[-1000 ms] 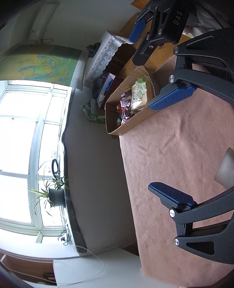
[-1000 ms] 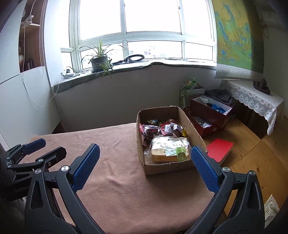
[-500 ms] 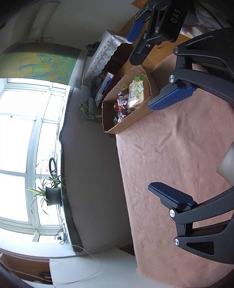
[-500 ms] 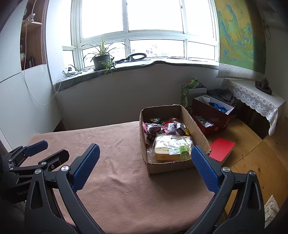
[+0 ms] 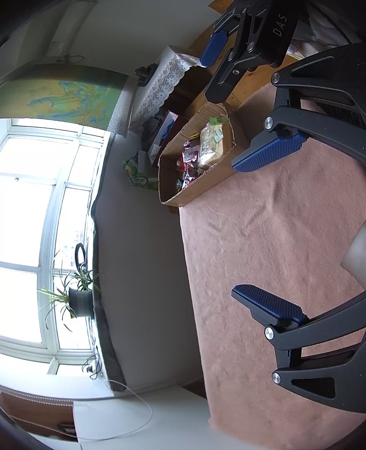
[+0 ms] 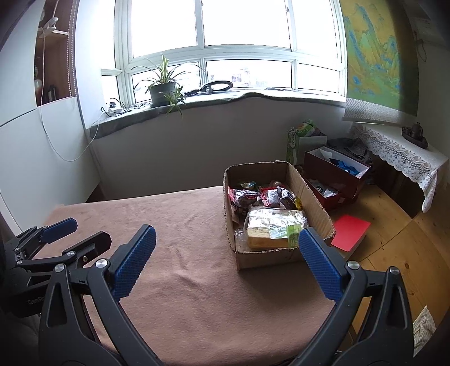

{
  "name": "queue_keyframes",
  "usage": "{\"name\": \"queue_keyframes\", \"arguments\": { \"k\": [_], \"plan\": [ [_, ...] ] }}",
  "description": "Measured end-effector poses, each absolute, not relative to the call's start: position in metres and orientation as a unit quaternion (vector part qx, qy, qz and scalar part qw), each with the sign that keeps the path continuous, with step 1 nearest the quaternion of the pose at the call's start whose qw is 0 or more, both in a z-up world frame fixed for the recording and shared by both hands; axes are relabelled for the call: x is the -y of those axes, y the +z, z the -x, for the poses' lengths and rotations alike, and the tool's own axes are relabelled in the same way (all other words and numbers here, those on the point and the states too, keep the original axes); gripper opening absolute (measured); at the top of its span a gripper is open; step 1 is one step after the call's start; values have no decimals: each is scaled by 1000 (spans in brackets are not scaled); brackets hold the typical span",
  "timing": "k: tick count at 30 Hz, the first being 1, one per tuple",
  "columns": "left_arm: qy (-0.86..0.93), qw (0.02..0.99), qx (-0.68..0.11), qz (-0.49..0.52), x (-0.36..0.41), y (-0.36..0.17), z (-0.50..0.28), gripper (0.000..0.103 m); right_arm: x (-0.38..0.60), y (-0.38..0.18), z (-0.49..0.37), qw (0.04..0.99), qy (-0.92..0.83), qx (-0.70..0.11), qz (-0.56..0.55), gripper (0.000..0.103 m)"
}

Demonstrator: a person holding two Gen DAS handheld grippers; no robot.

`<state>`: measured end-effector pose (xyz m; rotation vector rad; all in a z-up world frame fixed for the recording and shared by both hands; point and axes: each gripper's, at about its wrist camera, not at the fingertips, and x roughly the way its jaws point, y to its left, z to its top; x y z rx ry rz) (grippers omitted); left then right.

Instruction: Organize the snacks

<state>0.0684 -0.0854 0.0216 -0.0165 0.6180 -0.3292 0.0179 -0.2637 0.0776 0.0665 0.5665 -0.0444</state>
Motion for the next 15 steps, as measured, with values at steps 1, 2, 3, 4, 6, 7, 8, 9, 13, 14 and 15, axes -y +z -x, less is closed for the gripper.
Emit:
{"name": "queue_keyframes", "arguments": {
  "k": [1, 2, 3, 4, 6, 7, 8, 9, 13, 14, 15],
  "plan": [
    [-161, 939, -303, 9, 85, 22, -68, 82, 264, 78, -18, 959, -22, -280, -33, 103],
    [-161, 939, -304, 10, 85, 21, -69, 82, 264, 78, -18, 959, -22, -280, -34, 103],
    [-161, 939, -304, 10, 85, 21, -69, 82, 264, 78, -18, 959, -21, -280, -34, 103],
    [-161, 939, -305, 10, 85, 21, -69, 82, 264, 78, -18, 959, -22, -279, -34, 103],
    [-160, 939, -305, 10, 85, 21, -69, 82, 264, 78, -18, 959, -21, -279, -34, 103],
    [-160, 939, -306, 10, 85, 21, -70, 82, 264, 78, -18, 959, -21, -279, -34, 103],
    [-160, 939, -306, 11, 85, 21, -70, 82, 263, 78, -18, 959, -21, -279, -34, 103],
    [-159, 939, -306, 10, 85, 20, -71, 82, 263, 77, -18, 959, -20, -280, -34, 103],
    [-160, 939, -303, 11, 84, 20, -71, 82, 263, 75, -17, 959, -20, -282, -34, 103],
    [-160, 940, -302, 11, 84, 20, -71, 82, 263, 75, -17, 959, -20, -282, -34, 103],
    [-161, 939, -303, 12, 84, 19, -71, 82, 263, 74, -17, 958, -19, -283, -34, 103]
  ]
}}
